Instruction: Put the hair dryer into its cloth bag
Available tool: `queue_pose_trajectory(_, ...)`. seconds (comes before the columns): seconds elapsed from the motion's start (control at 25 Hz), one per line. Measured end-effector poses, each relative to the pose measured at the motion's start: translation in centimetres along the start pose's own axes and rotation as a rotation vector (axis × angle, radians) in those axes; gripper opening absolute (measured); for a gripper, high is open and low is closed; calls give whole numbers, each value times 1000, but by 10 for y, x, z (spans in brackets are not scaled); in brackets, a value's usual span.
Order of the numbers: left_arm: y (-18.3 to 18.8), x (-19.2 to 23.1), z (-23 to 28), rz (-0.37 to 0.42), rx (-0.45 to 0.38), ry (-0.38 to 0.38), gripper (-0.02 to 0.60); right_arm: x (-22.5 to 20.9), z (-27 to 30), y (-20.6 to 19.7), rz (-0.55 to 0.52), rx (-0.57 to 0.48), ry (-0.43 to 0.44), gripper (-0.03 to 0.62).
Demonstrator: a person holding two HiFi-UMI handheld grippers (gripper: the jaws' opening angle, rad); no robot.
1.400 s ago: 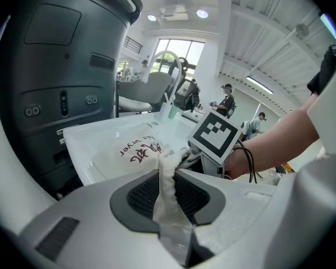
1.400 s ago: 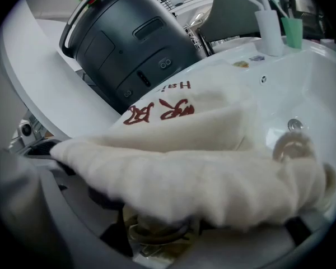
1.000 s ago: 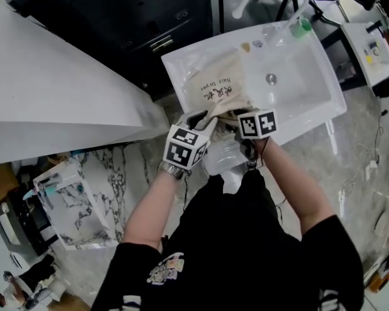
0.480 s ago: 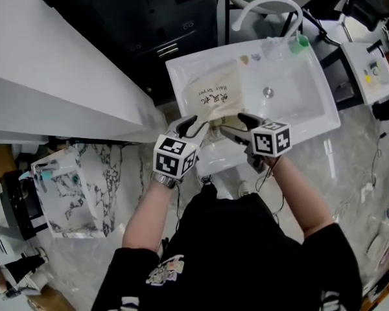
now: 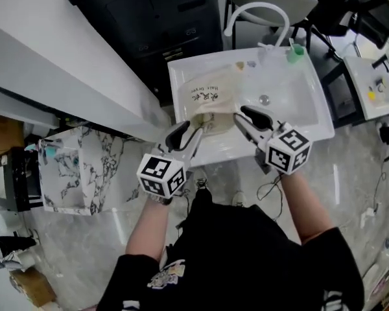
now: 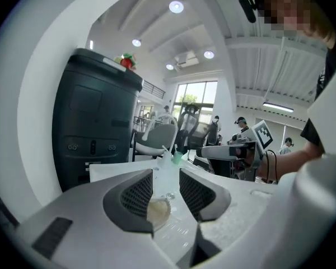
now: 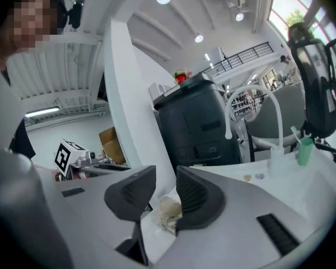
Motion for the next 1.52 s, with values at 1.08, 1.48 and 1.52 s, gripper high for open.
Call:
queue_pose_trajectory(1.08, -17, -133, -144, 86, -101, 216, 4, 115, -99, -16, -44, -42, 208, -3)
queue_pose_trajectory(1.48, -23, -111, -166, 90, -90, 82, 4, 149, -89, -28, -30, -66, 75, -3)
queue_pose_trajectory(1.52, -23, -109, -168, 93, -89, 67, 5, 152, -89, -29, -29, -68, 60, -3)
Point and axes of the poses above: the fingertips, and each gripper's own axes: z forward along the fingers, x to its left, y out of its top, the point moved 4 cm from there along -z, backward along the fingers, and after that the axes turned 8 degrees about y, right-handed, at the moved point
